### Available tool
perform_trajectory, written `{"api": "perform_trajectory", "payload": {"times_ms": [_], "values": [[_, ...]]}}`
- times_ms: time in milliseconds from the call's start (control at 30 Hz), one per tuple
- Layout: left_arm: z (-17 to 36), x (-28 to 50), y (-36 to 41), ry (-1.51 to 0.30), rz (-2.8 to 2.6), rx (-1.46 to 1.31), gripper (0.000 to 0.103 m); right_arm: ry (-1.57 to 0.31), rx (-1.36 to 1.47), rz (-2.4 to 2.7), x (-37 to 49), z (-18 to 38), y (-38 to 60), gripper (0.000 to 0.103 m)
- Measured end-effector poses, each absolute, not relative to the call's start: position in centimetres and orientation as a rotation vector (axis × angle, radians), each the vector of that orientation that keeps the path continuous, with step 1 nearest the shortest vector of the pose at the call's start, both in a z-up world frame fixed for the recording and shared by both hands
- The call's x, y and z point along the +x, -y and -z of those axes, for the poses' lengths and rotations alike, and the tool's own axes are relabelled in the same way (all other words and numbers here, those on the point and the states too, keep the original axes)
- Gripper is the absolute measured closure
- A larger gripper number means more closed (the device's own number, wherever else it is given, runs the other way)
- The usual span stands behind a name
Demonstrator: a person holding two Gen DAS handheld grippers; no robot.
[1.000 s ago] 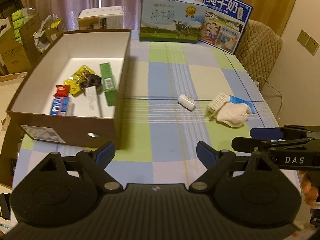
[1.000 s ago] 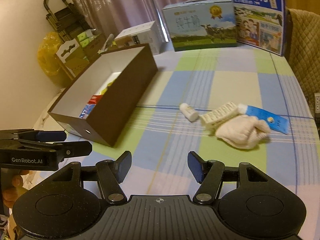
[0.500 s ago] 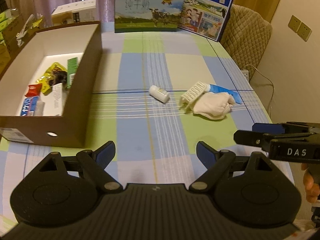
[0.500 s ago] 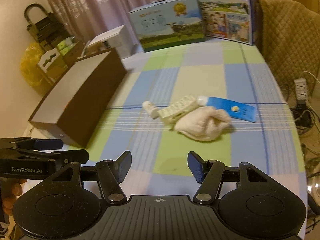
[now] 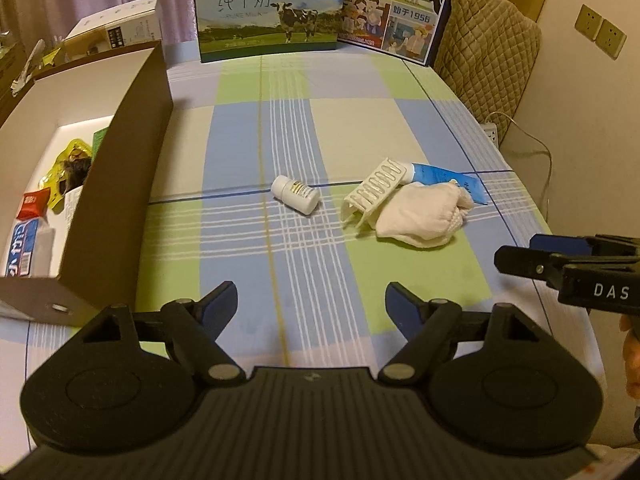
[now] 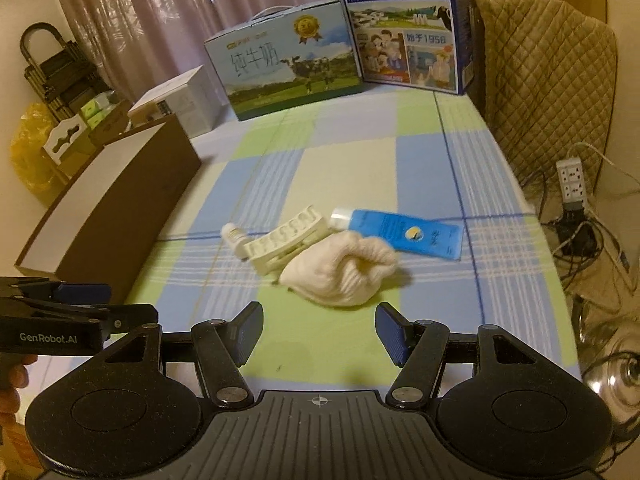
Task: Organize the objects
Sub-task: 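Withdraw both tools from the box toward the remaining items, then grasp the white pill bottle with left tool while right tool grasps white glove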
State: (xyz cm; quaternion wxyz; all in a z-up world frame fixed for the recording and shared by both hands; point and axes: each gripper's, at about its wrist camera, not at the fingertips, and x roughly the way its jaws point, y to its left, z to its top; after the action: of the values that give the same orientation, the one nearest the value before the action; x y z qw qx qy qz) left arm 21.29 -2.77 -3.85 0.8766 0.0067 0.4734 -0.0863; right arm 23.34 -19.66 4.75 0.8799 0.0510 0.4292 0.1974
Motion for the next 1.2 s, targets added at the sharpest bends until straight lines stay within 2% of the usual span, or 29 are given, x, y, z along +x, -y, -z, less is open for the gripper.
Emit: {"api": "perform_trajectory", "payload": {"times_ms": [400, 467, 533, 633, 900, 967, 1000, 1067, 1200], "values": [[5.9, 25.6, 3.1, -1.008, 0.183, 0.042, 0.027, -0.807, -0.026, -0.491, 28.6, -2.5, 19.0, 0.043], [6.2, 26.2, 3.0, -1.011, 0.181, 0.045, 0.027, -0.807, -0.056, -0.52, 29.6, -2.0, 18.6, 0.042], [6.5, 26.7, 3.0, -1.015, 0.182, 0.042, 0.027, -0.821, -0.101, -0.554, 30.5, -1.4, 17.8, 0.034], [7.0, 27.4, 2.9, -1.027, 0.183, 0.038, 0.027, -0.826, -0.167, -0.61, 31.3, -0.5, 16.6, 0.028], [8.2, 28.3, 2.2, -1.062, 0.171, 0.021, 0.027, -0.873, -0.368, -0.671, 32.1, 2.8, 14.2, 0.029], [8.4, 28.4, 2.0, -1.066, 0.166, 0.017, 0.027, -0.875, -0.383, -0.68, 32.0, 3.2, 14.1, 0.034], [8.5, 28.5, 2.0, -1.068, 0.164, 0.016, 0.027, -0.882, -0.392, -0.68, 32.0, 3.4, 14.1, 0.043], [8.6, 28.7, 1.8, -1.071, 0.162, 0.015, 0.027, -0.887, -0.403, -0.678, 31.8, 3.7, 14.0, 0.046], [8.8, 28.9, 1.8, -1.075, 0.163, 0.014, 0.027, -0.895, -0.421, -0.675, 31.2, 3.5, 14.1, 0.063]]}}
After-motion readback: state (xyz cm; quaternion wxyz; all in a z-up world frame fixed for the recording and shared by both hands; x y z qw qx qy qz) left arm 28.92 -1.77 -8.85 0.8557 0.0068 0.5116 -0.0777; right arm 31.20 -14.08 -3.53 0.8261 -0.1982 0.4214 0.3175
